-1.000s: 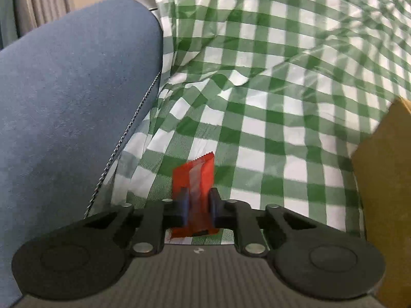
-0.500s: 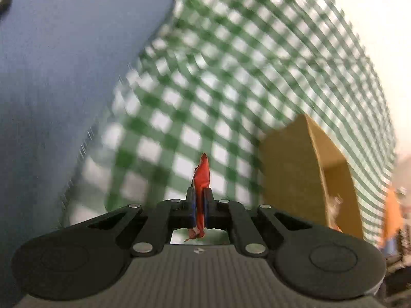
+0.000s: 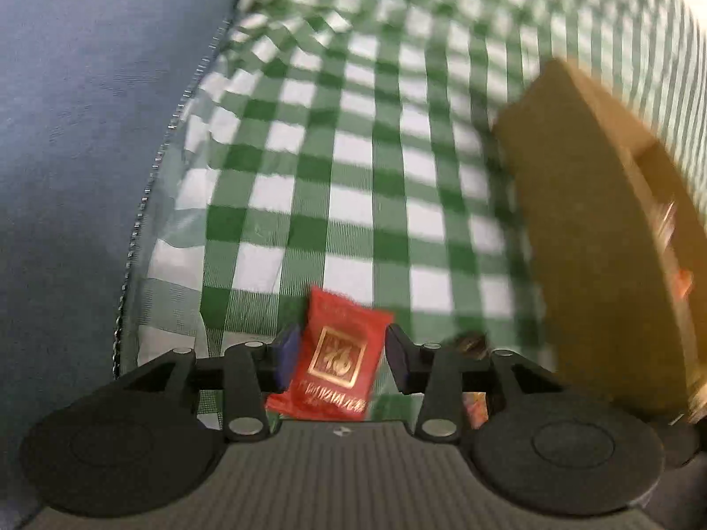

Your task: Organize snacks

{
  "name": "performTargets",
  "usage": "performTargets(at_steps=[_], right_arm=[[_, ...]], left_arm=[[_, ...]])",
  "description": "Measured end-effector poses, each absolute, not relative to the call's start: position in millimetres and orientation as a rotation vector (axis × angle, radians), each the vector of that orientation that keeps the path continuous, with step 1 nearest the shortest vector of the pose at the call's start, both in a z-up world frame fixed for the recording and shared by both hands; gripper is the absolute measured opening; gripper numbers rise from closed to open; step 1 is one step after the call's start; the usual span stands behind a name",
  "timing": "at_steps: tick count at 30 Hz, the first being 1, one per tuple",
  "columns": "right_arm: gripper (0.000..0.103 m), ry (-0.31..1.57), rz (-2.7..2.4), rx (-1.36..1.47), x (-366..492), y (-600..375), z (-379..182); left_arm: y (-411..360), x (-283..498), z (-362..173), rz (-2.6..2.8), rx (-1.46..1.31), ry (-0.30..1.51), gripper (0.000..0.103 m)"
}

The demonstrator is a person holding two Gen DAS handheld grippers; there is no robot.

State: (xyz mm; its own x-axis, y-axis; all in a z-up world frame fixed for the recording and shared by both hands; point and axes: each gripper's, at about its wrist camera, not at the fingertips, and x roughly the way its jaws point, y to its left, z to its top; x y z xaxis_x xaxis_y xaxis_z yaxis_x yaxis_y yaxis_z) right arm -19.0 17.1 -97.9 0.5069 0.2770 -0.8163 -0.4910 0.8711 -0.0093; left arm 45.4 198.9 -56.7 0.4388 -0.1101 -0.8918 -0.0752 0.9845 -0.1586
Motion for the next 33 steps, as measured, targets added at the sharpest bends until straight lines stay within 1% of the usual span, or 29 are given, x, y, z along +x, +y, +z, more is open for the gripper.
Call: performTargets(at_steps=[3, 4, 5, 14, 18, 19, 20, 27, 30, 31, 33], right_arm=[[0.043, 0.933, 0.468, -0.264, -18, 17, -100], [0.044, 0.934, 0.467, -0.264, -18, 17, -100], [0.045, 0.935, 0.467, -0.264, -18, 17, -101], [0.046, 0.937, 0.459, -0.277, -17, 19, -104], [0.046, 0.93, 0.459, -0.286, -17, 20, -104], [0.045, 0.928, 0.46, -0.287, -18, 21, -105], [0.042, 0.925, 0.461, -0.289, -18, 21, -105], [0.041, 0.909, 0.463, -0.291, -21, 20, -103], [0.041, 0.899, 0.459, -0.286, -22, 20, -102], [0.041, 0.895, 0.458, -0.282, -23, 20, -100], [0.041, 0.88, 0.463, -0.274, -26, 20, -96]], left_arm=[[194, 43, -65, -0.011, -0.103, 1.158, 0.048], [192, 43, -66, -0.011, -0.094, 1.16, 0.053], [192, 44, -67, -0.013, -0.09, 1.161, 0.054], [182, 49, -75, -0.029, -0.032, 1.192, 0.057], [182, 50, -76, -0.031, -0.024, 1.192, 0.057], [182, 50, -76, -0.031, -0.022, 1.192, 0.057], [182, 50, -76, -0.032, -0.019, 1.192, 0.057], [180, 49, -77, -0.039, 0.005, 1.192, 0.056], [179, 49, -78, -0.041, 0.028, 1.189, 0.052], [178, 49, -78, -0.046, 0.035, 1.188, 0.049], [177, 48, -78, -0.052, 0.039, 1.184, 0.047]])
